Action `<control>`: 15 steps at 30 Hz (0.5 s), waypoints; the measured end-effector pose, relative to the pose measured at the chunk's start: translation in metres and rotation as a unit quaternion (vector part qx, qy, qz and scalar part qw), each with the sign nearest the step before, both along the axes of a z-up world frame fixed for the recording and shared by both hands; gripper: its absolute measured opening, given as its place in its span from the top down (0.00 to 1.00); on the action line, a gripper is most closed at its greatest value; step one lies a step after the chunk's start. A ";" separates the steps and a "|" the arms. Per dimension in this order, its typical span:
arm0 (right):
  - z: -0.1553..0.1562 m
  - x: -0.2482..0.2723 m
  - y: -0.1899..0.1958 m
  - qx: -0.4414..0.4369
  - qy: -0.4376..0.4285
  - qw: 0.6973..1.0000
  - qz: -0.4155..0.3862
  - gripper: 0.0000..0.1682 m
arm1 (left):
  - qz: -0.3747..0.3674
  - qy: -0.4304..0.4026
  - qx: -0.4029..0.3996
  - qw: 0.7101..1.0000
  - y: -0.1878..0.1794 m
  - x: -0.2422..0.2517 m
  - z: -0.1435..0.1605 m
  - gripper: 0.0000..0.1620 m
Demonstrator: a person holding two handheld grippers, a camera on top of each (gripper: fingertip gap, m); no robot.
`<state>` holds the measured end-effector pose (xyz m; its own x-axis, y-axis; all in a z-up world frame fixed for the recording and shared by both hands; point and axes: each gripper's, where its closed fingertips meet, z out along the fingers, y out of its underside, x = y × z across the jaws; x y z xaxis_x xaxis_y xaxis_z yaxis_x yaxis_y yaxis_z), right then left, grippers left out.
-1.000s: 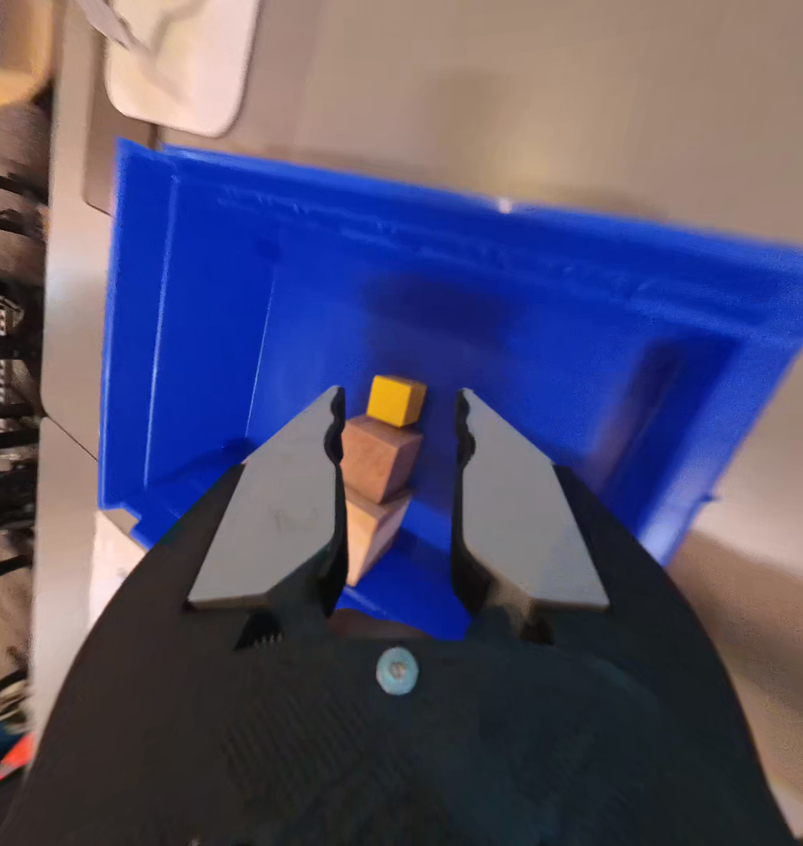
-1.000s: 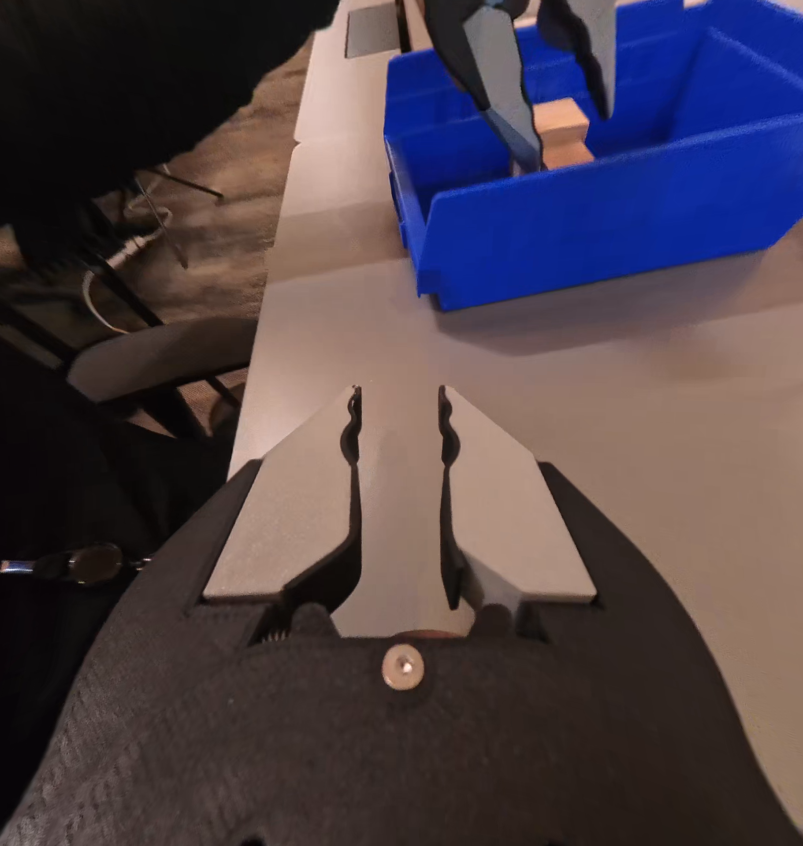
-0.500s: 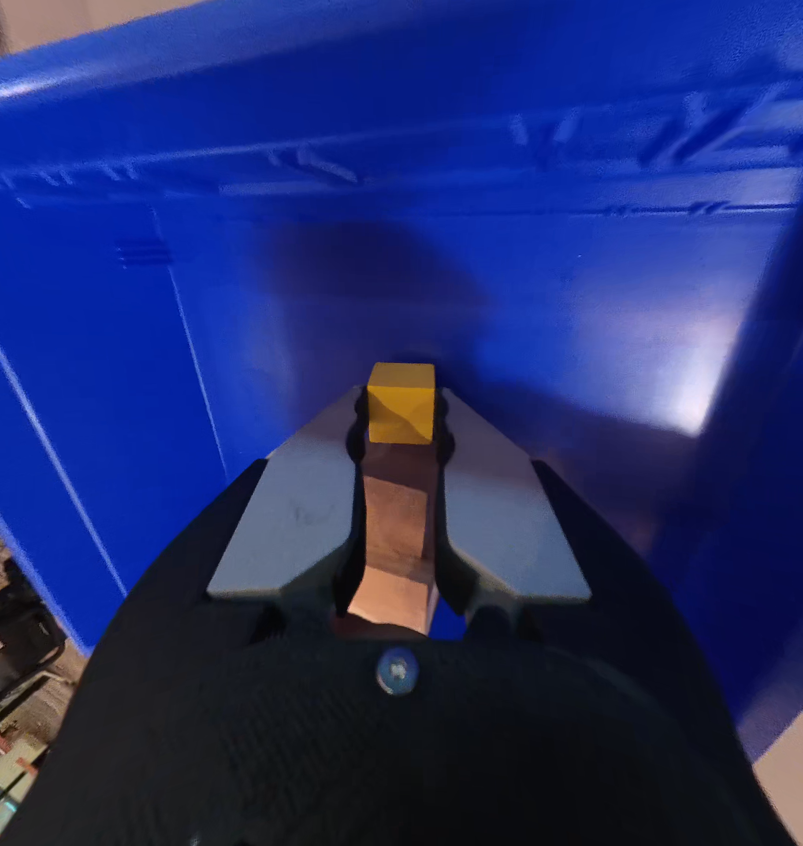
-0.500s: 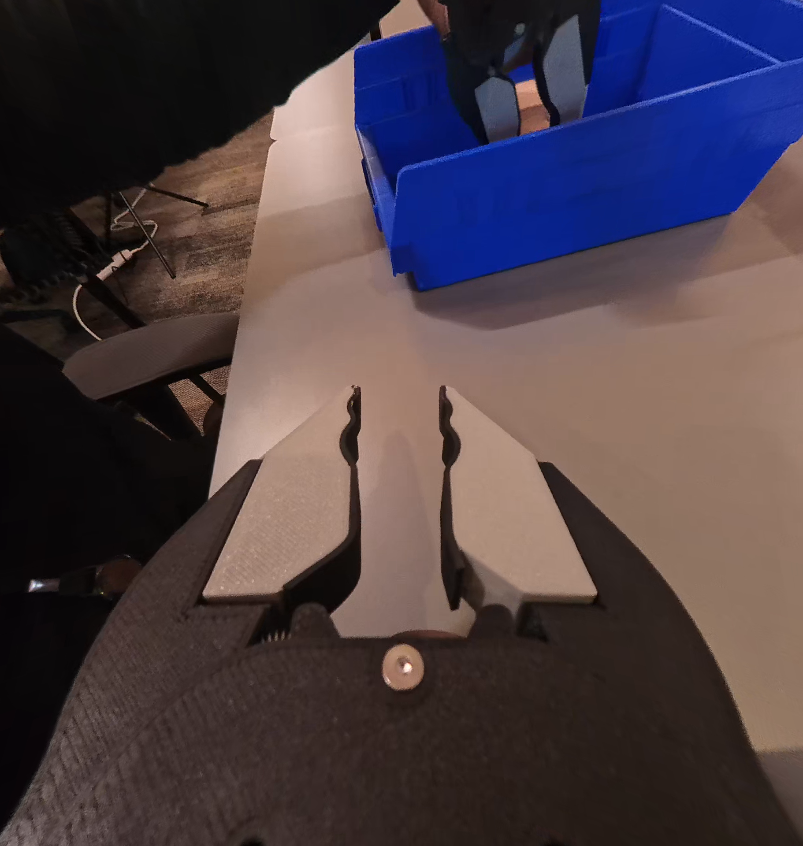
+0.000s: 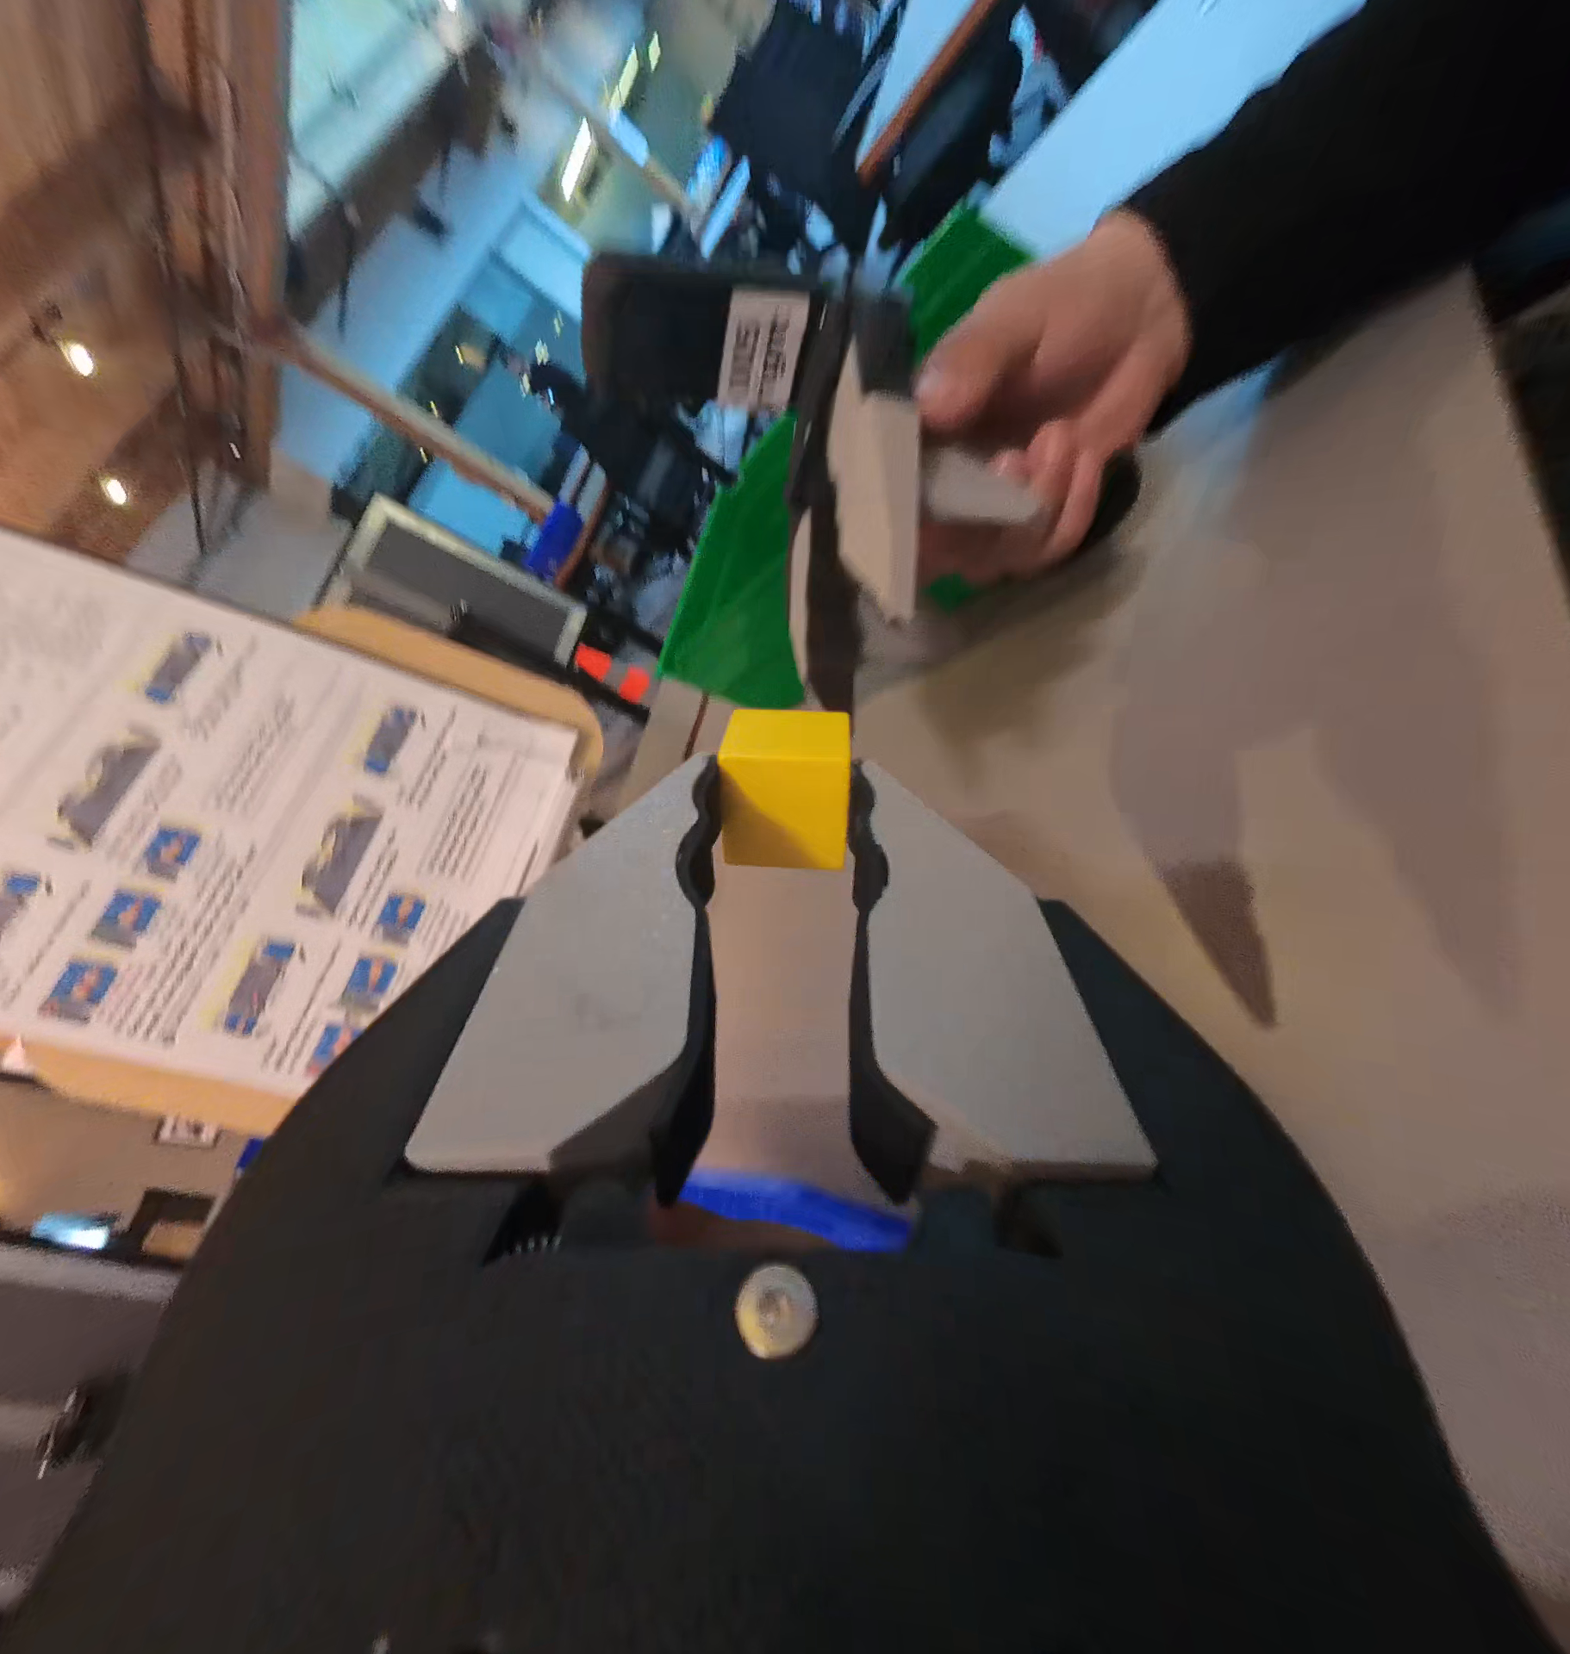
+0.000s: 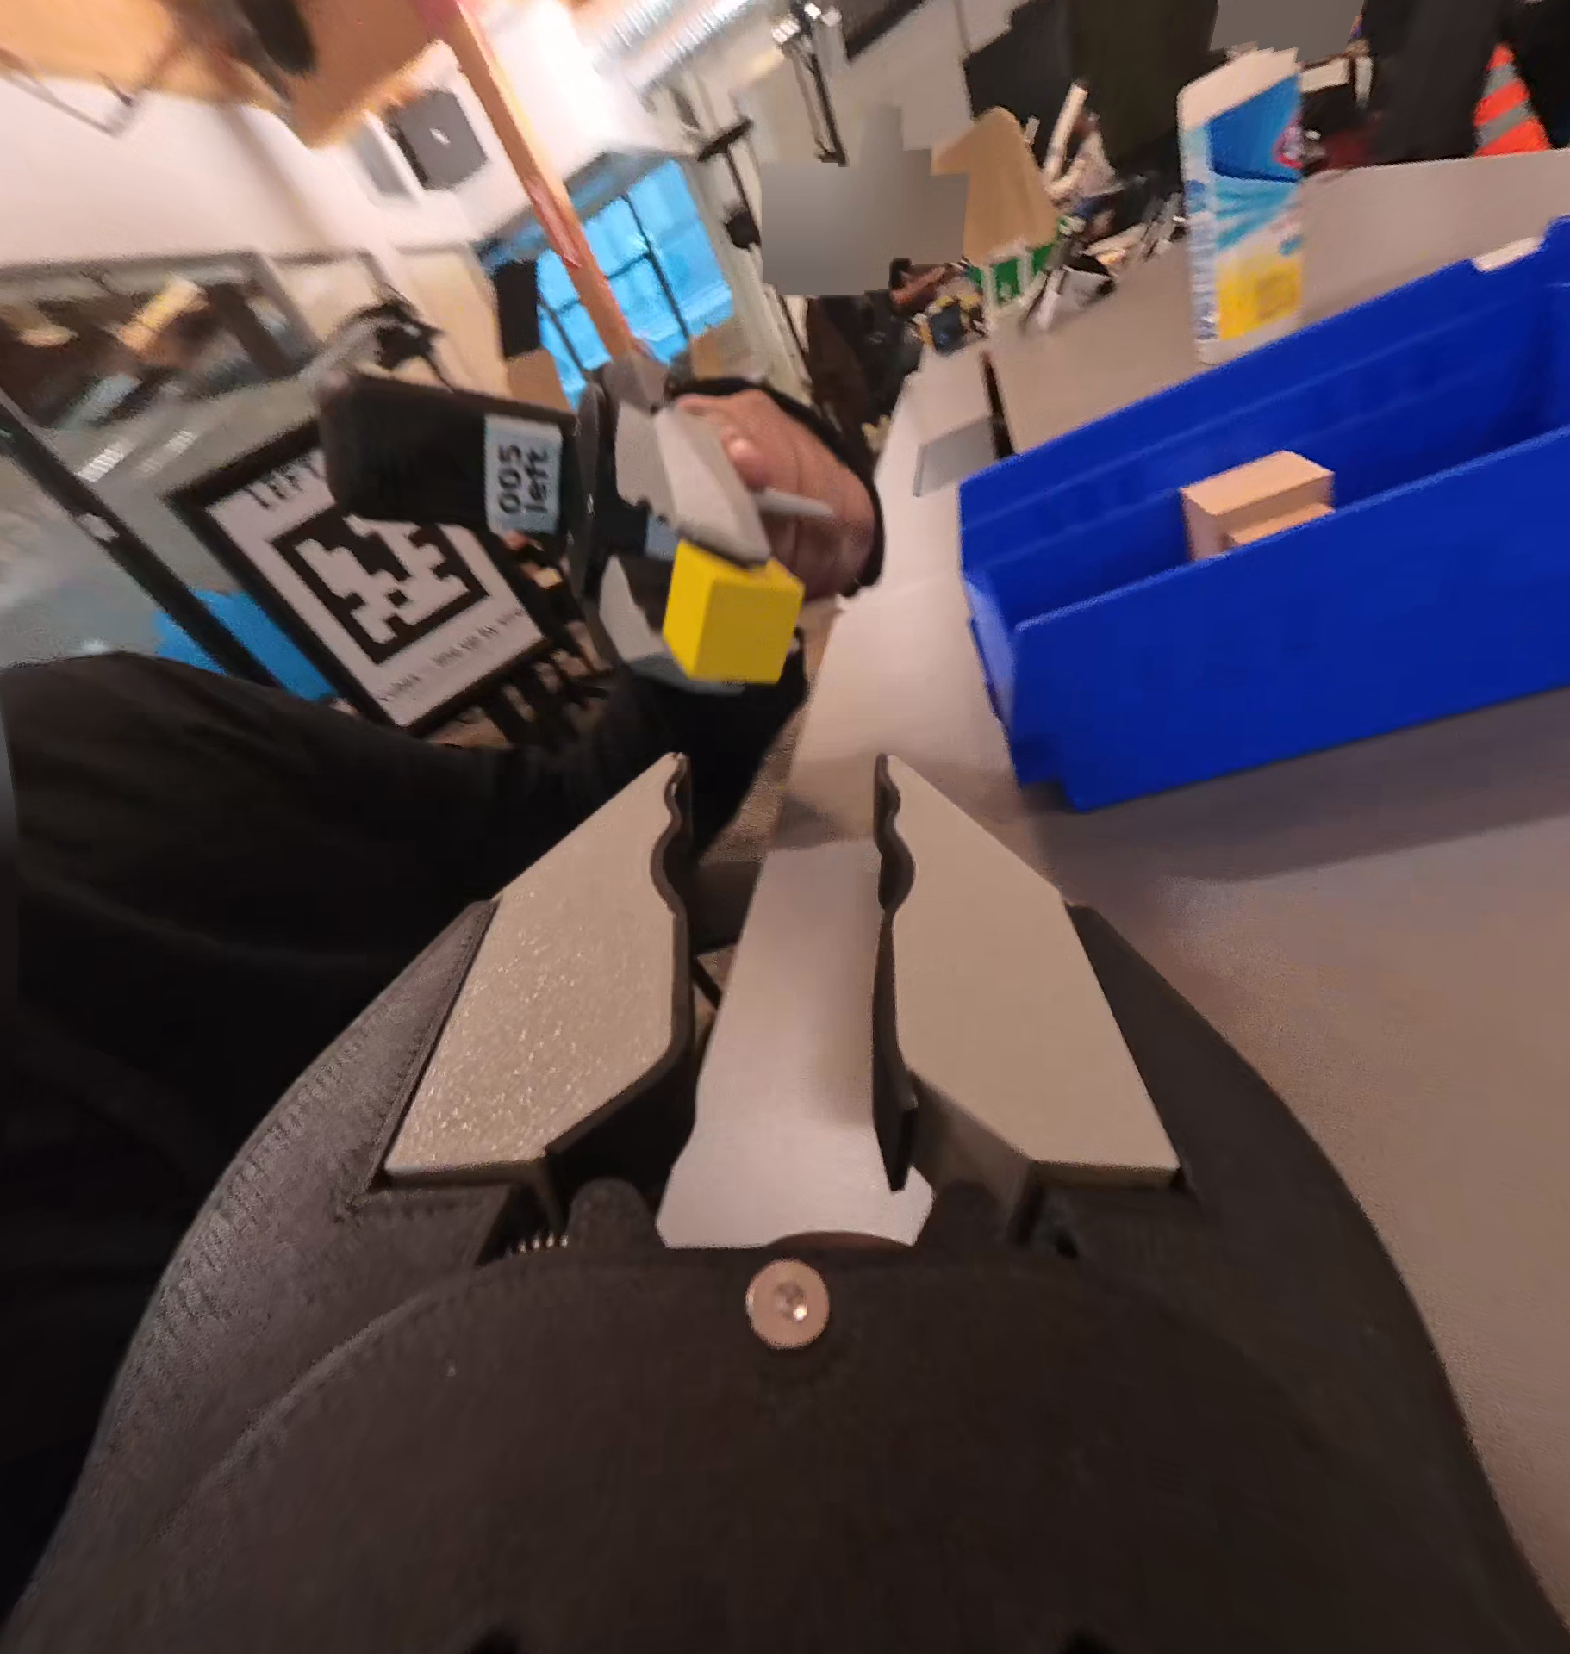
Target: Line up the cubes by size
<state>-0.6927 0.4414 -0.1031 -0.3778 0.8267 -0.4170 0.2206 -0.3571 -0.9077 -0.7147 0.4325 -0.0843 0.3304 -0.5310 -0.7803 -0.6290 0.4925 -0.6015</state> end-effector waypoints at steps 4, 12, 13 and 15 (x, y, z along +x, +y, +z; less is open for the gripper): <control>0.000 0.003 -0.016 -0.023 0.002 0.999 0.043 0.74 | -0.026 0.030 0.010 0.999 -0.004 0.028 -0.008 0.84; -0.003 0.004 -0.030 -0.058 0.002 0.993 0.098 0.85 | -0.053 0.035 0.014 0.998 -0.007 0.048 -0.025 0.84; -0.001 0.005 -0.029 -0.063 0.008 0.993 0.098 0.85 | -0.052 0.030 0.015 0.998 -0.006 0.047 -0.024 0.84; -0.002 0.004 -0.026 -0.060 0.004 0.994 0.091 0.85 | -0.049 0.025 0.015 0.998 -0.003 0.046 -0.024 0.84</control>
